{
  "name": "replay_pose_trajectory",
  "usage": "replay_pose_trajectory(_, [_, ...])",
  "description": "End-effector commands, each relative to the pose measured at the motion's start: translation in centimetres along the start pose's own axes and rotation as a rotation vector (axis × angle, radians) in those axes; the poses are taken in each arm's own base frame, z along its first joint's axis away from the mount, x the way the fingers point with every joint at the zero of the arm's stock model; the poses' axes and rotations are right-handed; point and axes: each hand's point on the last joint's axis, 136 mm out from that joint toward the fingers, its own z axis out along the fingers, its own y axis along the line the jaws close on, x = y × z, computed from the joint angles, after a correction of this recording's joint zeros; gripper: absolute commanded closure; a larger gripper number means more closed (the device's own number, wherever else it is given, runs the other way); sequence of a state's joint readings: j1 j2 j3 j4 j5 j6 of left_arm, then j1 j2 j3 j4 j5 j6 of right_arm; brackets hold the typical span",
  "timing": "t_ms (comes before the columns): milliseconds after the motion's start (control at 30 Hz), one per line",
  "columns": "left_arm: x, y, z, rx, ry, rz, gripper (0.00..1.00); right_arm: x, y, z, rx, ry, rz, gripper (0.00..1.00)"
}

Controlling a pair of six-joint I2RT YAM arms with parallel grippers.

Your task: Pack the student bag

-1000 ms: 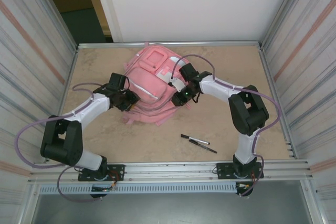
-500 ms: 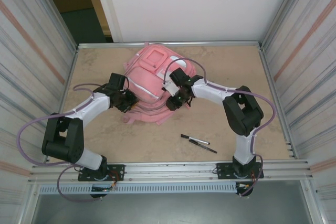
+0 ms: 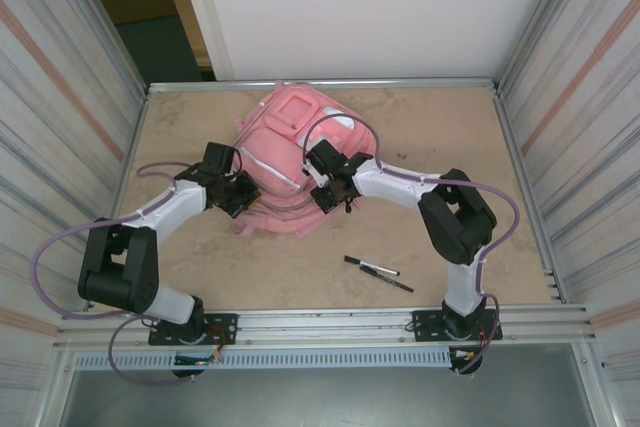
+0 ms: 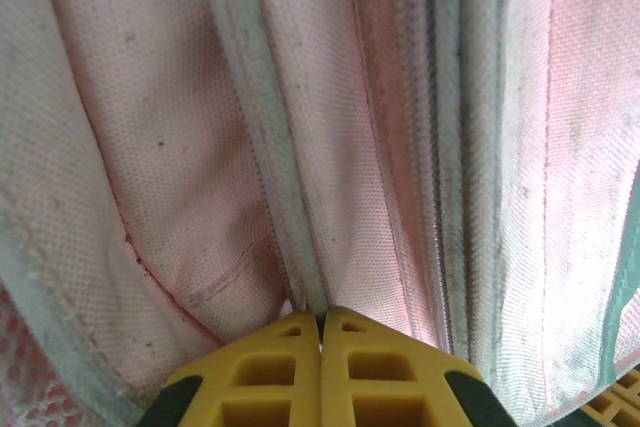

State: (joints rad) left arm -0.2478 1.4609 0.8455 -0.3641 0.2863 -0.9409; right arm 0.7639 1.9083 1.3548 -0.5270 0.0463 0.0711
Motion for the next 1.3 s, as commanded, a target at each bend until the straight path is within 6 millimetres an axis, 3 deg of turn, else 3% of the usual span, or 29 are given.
replay_pose_trajectory(0, [0.4, 1.8, -0.4, -0.038, 0.006, 0.022, 1.00, -1.2, -2.5, -3.5, -0.003, -0.021, 0.079, 1.00])
replay_pose_trajectory(267, [1.7, 3.4, -0.6, -0.047, 0.044, 0.036, 1.00, -0.2, -8.7, -1.0, -0.014, 0.027, 0.245, 1.00])
replay_pose_trajectory(333, [1.8, 3.5, -1.2, -0.035, 0.041, 0.043, 1.00, 0.0, -9.5, -0.4, -0.011, 0.040, 0.269, 1.00])
replay_pose_trajectory(400, [2.2, 2.3, -2.2, 0.021, 0.054, 0.065, 1.00, 0.0, -9.5, -0.5, -0.013, 0.040, 0.287, 0.97])
replay_pose_trajectory(433, [2.3, 1.5, -2.9, 0.051, 0.053, 0.077, 0.98, -0.2, -9.1, -0.7, -0.034, 0.026, 0.290, 0.94])
replay_pose_trajectory(500, [2.3, 0.0, -4.3, 0.106, 0.038, 0.094, 0.78, -0.7, -8.1, -1.4, -0.080, -0.024, 0.281, 0.88])
replay_pose_trajectory(533, [2.2, -0.8, -5.0, 0.128, 0.026, 0.103, 0.74, -1.1, -7.8, -2.2, -0.097, -0.064, 0.275, 0.83])
replay_pose_trajectory(633, [1.9, -3.2, -7.2, 0.150, 0.005, 0.138, 0.66, -1.8, -6.9, -4.7, -0.113, -0.170, 0.265, 0.70])
replay_pose_trajectory(733, [1.7, -5.4, -7.9, 0.165, -0.030, 0.185, 0.63, -2.6, -5.8, -7.1, -0.117, -0.291, 0.205, 0.59])
replay_pose_trajectory(867, [0.6, -6.6, -6.3, 0.152, -0.046, 0.141, 0.61, -3.2, -3.6, -9.1, -0.107, -0.364, 0.102, 0.54])
replay_pose_trajectory(1033, [-1.1, -6.3, -3.4, 0.105, -0.063, 0.085, 0.56, -3.8, -0.4, -10.5, -0.207, -0.446, 0.043, 0.48])
replay_pose_trajectory(1267, [-2.6, -6.5, 0.2, 0.078, -0.052, 0.055, 0.57, -3.0, 1.1, -8.7, -0.257, -0.410, 0.044, 0.45])
